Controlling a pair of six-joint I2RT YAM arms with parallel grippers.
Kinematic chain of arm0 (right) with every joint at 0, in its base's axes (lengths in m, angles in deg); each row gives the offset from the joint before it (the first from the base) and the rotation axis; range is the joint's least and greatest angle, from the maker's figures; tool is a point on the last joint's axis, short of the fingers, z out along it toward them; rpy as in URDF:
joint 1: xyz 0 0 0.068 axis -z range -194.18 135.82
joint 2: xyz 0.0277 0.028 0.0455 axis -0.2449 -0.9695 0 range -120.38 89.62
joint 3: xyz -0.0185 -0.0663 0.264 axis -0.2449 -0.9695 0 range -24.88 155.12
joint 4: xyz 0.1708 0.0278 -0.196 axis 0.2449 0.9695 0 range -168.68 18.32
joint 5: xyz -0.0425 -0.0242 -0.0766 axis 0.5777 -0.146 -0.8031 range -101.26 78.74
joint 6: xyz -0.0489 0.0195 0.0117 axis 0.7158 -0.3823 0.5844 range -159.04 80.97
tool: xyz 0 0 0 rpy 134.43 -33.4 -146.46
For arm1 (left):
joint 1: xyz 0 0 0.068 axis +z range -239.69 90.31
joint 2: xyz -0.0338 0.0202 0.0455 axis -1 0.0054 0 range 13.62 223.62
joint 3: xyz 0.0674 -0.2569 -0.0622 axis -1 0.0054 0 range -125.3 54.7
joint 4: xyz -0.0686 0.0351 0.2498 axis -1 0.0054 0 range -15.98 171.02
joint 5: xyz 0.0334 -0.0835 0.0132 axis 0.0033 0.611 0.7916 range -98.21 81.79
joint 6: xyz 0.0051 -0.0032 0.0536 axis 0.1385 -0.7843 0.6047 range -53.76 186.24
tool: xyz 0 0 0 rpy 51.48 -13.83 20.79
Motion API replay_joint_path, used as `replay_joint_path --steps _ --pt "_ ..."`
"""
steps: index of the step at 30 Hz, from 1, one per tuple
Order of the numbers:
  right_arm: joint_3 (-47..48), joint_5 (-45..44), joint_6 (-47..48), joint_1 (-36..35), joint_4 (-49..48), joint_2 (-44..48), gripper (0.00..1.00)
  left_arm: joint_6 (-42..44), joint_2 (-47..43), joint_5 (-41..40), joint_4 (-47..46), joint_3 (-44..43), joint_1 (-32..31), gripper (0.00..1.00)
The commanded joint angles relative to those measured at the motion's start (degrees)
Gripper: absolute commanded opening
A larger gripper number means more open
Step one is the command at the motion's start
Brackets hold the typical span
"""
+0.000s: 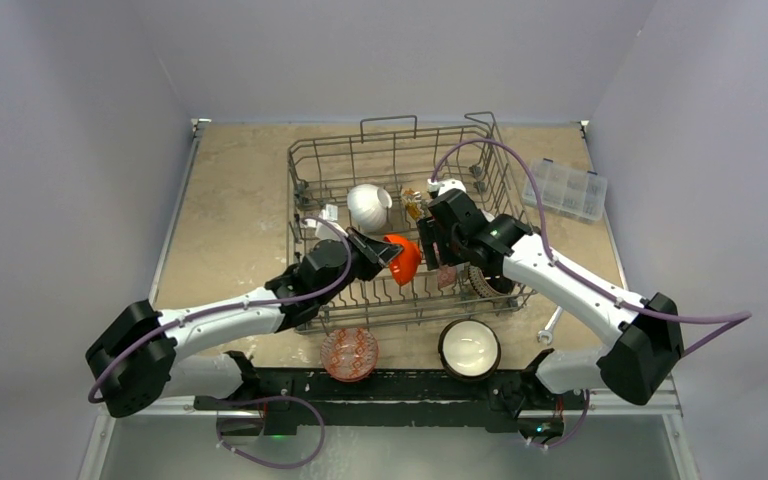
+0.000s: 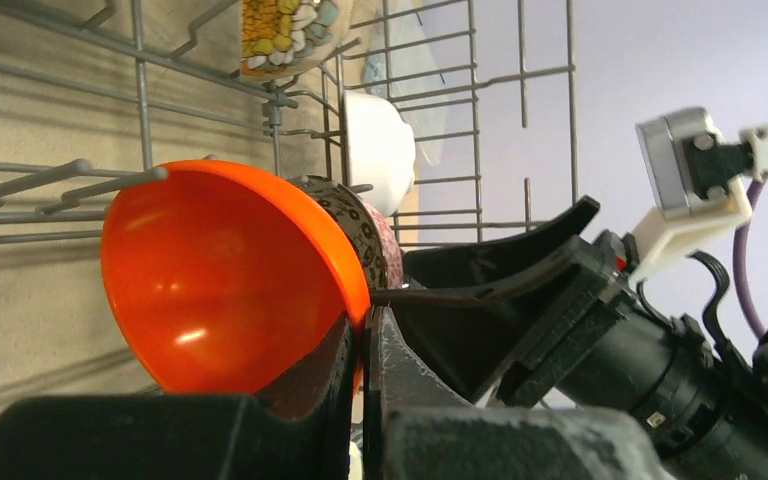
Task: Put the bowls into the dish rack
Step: Adjust the bowl in the dish rack, then place the bowl in the dish rack.
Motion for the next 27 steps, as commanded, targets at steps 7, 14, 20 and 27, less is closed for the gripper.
replay_joint_path --steps 7,14,20,27 --pt "0.8 -1.1 -0.5 -0.1 1.2 1.4 0.75 12.4 -4.0 3.7 -1.9 -5.0 0.1 0.00" --pt "0.6 -1.2 -0.3 -0.2 1.7 0.9 0.75 14.2 -2.4 8.6 -5.8 -6.1 0.1 0.00" --pt "1.2 -1.1 -0.4 -0.1 1.6 2.0 0.74 14.5 -2.0 11.5 -9.3 -6.0 0.2 0.00" --pt "1.3 -0.1 -0.3 -0.1 -1.2 7.4 0.78 9.7 -1.4 11.6 -16.1 -2.8 0.1 0.00"
